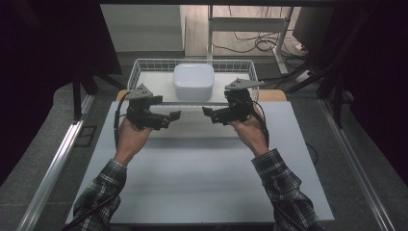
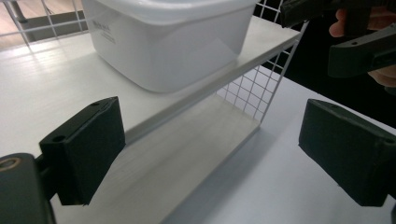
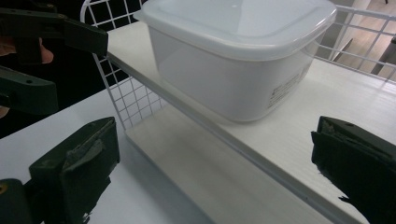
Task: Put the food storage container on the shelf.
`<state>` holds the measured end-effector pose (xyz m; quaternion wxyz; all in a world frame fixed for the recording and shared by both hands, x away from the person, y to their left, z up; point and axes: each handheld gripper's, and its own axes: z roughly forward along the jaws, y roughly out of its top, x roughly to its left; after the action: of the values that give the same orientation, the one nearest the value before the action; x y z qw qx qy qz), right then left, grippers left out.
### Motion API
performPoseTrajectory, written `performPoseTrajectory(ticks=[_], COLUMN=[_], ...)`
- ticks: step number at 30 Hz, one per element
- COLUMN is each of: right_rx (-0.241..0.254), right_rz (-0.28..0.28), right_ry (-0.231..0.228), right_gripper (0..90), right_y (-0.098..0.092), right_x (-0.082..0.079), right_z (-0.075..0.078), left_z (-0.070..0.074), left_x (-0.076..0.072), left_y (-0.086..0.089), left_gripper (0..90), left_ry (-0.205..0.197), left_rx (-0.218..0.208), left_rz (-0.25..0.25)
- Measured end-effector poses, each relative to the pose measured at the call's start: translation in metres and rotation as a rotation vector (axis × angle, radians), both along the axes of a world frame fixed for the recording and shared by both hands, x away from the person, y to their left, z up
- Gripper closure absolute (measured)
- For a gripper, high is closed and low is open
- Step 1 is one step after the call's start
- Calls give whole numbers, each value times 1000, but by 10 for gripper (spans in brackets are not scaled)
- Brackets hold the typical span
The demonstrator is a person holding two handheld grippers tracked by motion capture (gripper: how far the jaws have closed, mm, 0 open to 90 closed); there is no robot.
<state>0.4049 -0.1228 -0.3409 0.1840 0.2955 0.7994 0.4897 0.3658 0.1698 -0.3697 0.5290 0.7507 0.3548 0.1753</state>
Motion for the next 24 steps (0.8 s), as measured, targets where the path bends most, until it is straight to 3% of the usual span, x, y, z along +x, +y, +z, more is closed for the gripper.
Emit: performPoseTrajectory(ticks=[5, 10, 24], right_rx=[-17, -25, -34], right_rz=[15, 24, 46], right_ry=[-6, -13, -3], right_gripper=[8, 8, 7], right_y=[0, 0, -7], right_x=[-6, -13, -30], right_z=[-3, -5, -26], left_z=[-5, -10, -34], left_x=[-8, -15, -31], left_y=[-3, -3, -10], left_gripper=[63, 56, 53], left_ry=[-2, 10, 36], left_rx=[30, 9, 29], left_rz=[-10, -27, -54])
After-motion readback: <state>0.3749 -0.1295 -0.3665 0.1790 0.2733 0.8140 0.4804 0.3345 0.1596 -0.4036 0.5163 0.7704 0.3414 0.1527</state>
